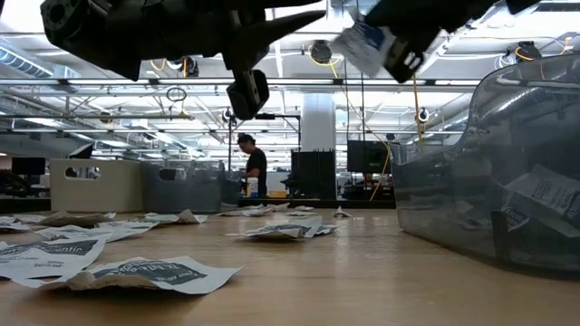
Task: Pick & Place First Aid Supplies
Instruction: Put the white alcohol pad into the bottom black bin
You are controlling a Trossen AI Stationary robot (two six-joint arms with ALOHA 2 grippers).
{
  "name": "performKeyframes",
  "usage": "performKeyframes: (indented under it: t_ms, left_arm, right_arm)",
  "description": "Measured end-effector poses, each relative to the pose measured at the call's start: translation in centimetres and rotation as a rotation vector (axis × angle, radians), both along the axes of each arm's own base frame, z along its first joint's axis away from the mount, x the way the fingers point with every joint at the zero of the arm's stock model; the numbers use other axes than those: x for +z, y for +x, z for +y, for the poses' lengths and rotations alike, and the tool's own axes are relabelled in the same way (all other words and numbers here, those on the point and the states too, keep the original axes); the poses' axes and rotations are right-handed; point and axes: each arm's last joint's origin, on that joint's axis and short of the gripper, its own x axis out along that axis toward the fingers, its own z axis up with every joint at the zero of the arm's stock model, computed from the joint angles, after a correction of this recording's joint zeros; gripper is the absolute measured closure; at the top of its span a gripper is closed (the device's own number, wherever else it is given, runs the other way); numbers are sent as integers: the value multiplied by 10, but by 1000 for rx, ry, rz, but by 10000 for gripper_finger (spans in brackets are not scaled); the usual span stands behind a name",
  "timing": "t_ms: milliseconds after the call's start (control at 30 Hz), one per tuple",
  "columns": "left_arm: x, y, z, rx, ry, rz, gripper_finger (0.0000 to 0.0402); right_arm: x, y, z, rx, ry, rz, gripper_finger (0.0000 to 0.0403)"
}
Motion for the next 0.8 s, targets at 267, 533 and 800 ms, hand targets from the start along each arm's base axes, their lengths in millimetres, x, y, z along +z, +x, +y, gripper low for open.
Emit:
performKeyframes:
  t_ms: [267, 533, 800]
  left_arm:
    - [0, 2, 7, -11, -27, 11, 300]
    - [0, 2, 9, -41, -63, 27, 277]
    - [0, 2, 9, -44, -64, 28, 291]
  right_arm:
    - [9, -30, -10, -50, 162, 248, 403]
    - [-4, -44, -18, -170, 339, 572, 403]
    - [-24, -38, -7, -219, 269, 635, 403]
